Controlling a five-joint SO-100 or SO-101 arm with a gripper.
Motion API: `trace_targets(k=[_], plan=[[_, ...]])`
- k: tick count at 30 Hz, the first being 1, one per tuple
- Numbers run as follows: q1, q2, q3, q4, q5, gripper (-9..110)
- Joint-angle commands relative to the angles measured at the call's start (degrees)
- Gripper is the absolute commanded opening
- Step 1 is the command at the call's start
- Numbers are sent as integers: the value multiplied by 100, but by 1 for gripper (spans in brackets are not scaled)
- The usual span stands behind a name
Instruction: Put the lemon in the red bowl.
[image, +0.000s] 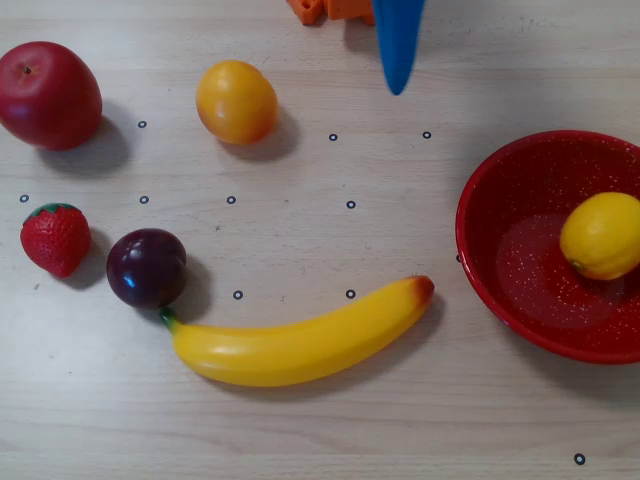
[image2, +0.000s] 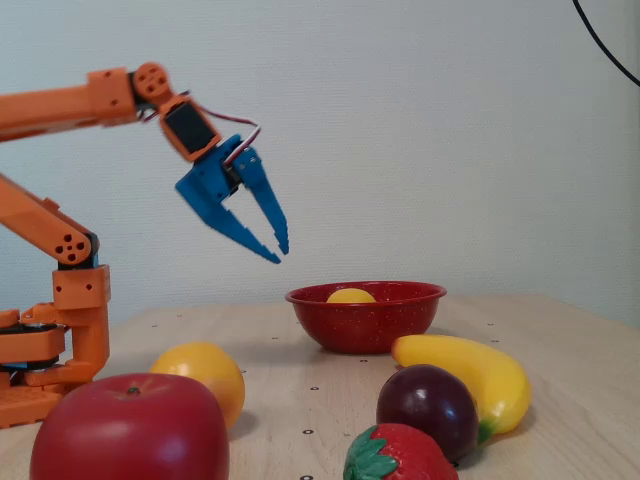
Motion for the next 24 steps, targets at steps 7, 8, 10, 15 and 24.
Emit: trace_targets(k=[7,8,10,15,24], plan=[[-844,1969,2013,-1028,220,0],[-879,2171,2250,-1090,220,0],[-949,2637,2769,-1257,255,0],[-1011,3621,3876,-1670,237,0],[-984,4482,4931,-2057,149,0]])
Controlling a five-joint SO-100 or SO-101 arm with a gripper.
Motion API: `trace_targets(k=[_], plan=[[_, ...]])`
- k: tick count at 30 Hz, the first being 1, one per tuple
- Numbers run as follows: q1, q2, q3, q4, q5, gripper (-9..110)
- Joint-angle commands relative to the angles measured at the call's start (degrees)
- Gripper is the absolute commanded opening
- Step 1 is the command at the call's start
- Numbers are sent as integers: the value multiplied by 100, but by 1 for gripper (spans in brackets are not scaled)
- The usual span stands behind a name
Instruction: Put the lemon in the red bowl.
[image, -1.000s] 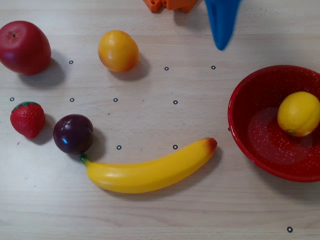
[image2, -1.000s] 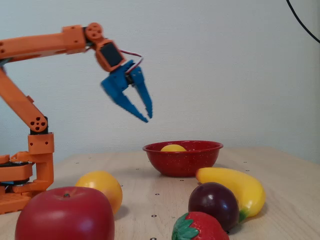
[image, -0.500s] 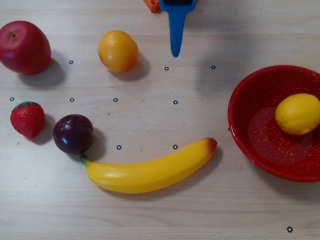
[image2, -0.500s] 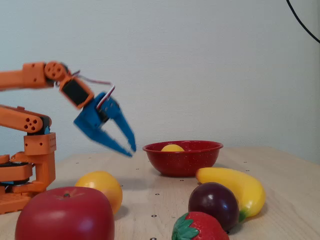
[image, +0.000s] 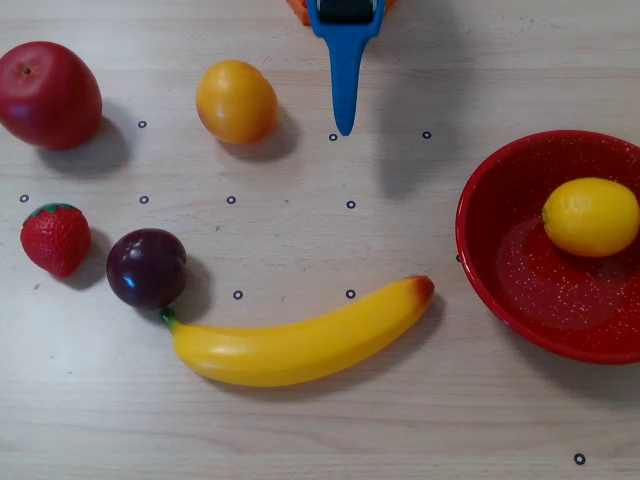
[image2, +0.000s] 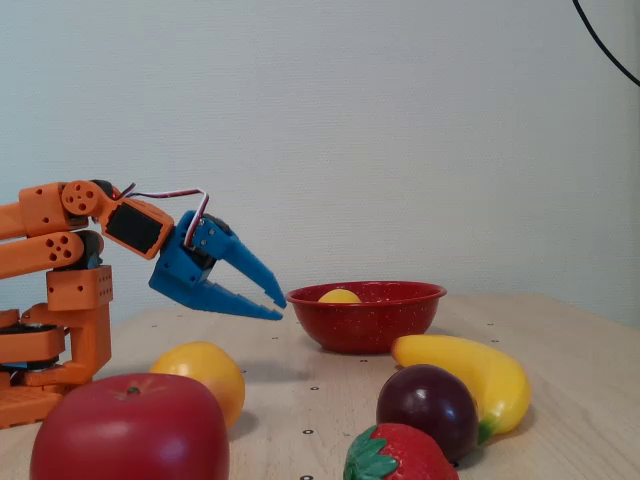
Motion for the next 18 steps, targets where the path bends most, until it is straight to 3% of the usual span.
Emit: trace_targets(k=[1,18], plan=[[-44,9,88,-97,18,0],[-88,9,88,879,-703,0]])
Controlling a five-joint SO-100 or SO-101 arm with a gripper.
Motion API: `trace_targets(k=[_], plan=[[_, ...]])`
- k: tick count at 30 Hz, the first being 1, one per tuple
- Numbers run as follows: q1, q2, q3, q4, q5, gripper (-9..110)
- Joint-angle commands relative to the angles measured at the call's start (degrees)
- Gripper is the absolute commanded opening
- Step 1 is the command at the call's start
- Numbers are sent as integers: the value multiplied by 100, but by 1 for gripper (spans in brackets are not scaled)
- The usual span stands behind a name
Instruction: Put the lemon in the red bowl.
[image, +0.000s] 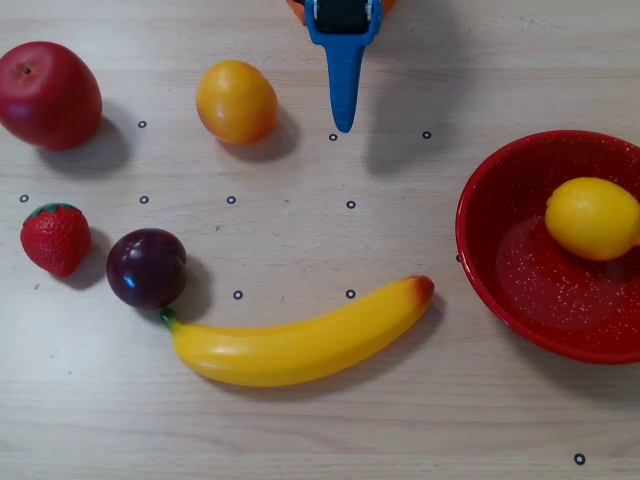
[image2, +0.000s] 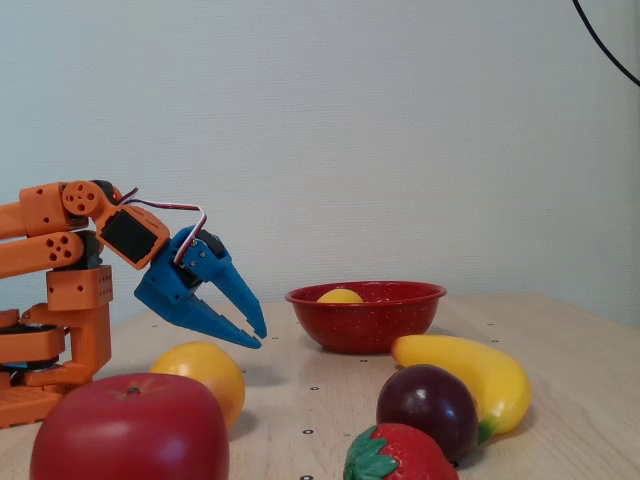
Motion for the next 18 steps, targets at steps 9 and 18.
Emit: trace_targets(k=[9,18], plan=[[-114,88,79,26,-290,0],[-44,88,79,26,-202,0]])
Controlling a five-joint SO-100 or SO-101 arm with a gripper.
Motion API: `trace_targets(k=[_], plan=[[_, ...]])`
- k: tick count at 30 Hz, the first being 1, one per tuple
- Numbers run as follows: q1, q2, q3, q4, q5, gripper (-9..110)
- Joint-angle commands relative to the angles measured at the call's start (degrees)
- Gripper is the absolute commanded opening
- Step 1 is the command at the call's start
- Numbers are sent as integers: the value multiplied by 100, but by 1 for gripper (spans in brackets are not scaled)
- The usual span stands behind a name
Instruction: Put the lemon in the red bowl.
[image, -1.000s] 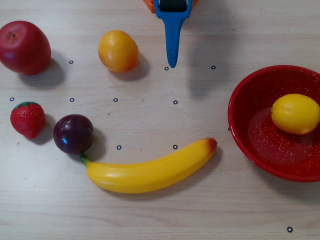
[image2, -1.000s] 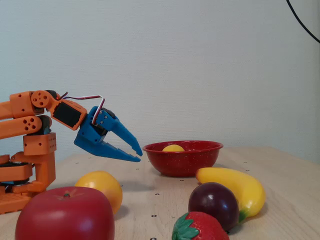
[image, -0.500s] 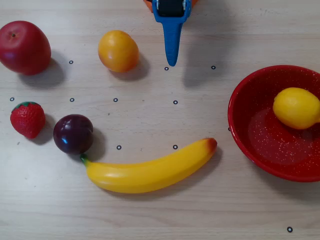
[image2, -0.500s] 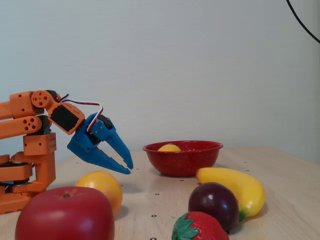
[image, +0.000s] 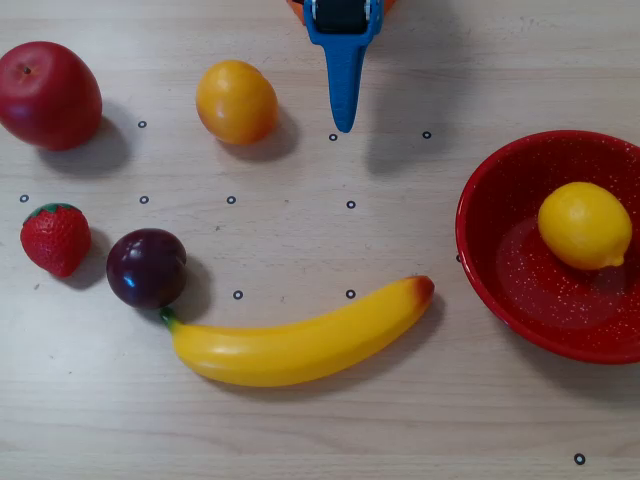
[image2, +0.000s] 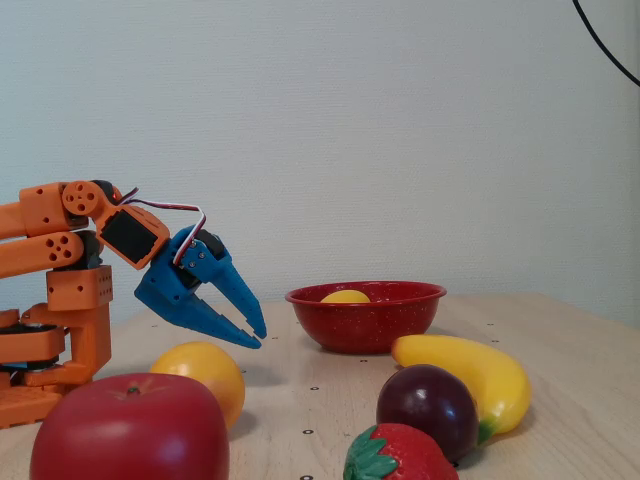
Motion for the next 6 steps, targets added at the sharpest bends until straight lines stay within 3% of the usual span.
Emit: trace_targets(k=[1,6], plan=[[-44,88,79,26,-9,0],[-44,88,79,26,-9,0]])
